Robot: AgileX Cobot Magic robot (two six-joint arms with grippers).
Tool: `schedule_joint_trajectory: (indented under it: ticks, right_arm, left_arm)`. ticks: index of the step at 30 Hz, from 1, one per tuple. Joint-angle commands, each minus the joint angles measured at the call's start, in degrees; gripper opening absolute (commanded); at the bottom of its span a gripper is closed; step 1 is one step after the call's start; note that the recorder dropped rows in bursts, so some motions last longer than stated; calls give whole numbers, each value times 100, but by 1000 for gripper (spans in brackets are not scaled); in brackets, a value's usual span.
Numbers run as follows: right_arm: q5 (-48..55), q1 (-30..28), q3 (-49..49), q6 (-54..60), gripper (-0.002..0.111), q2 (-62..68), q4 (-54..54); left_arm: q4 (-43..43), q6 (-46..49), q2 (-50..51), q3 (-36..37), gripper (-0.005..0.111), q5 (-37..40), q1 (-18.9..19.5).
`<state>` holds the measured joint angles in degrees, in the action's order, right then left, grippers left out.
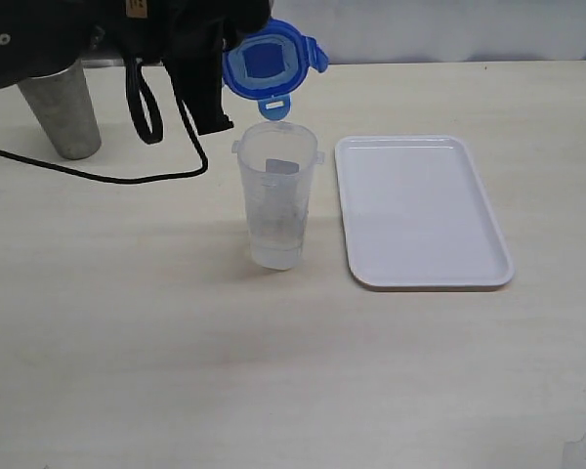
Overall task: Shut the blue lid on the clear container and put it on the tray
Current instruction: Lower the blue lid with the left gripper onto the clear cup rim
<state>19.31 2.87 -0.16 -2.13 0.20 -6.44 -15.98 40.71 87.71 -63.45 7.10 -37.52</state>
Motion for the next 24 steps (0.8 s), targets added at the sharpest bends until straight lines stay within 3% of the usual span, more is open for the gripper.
schedule_joint_trajectory:
  ticks: [1,4,8,17,24]
  right_arm:
    - [9,-18,16,-5,4,-20,19]
    - [9,-18,16,-5,4,-20,19]
    - [9,-18,16,-5,4,-20,19]
    - [9,-18,16,-5,4,-20,19]
    - [9,-18,16,-5,4,-20,19]
  left_arm:
    - [-1,-9,288,2,0,-710,33]
    - [13,554,529,2,0,-1510,150]
    - [81,1740,529,2,0,-875,150]
    - [82,1539,485,2,0,-432,-120]
    - [135,1406,240,2,0,-138,-119]
